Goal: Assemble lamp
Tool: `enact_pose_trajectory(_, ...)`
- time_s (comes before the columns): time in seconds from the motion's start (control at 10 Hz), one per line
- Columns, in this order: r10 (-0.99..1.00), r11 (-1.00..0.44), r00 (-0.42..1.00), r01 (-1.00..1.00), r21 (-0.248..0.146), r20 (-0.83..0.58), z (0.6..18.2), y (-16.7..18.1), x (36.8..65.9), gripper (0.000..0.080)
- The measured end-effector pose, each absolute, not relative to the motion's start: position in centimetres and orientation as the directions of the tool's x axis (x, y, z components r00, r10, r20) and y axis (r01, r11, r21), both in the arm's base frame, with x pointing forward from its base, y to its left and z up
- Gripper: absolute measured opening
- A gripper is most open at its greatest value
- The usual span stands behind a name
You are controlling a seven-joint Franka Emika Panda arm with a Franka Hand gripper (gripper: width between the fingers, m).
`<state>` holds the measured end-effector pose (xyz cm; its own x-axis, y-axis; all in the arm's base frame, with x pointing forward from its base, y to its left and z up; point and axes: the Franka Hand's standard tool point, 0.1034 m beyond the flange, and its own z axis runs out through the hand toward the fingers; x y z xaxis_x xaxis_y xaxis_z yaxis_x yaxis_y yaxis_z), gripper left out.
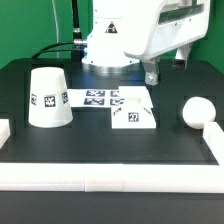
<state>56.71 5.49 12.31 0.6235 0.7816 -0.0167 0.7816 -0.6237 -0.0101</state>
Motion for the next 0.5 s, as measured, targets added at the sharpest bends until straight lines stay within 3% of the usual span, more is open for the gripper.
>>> enact_pose_trajectory(0.4,0.781,-0.624,0.624,0.781,-0.011,-0.018,12.3,5.4,56.6,0.0700)
enact_pose_trajectory(0.5,0.778,-0.628,0.628,0.778,-0.006,-0.015,12.1,5.0,55.5,0.0700)
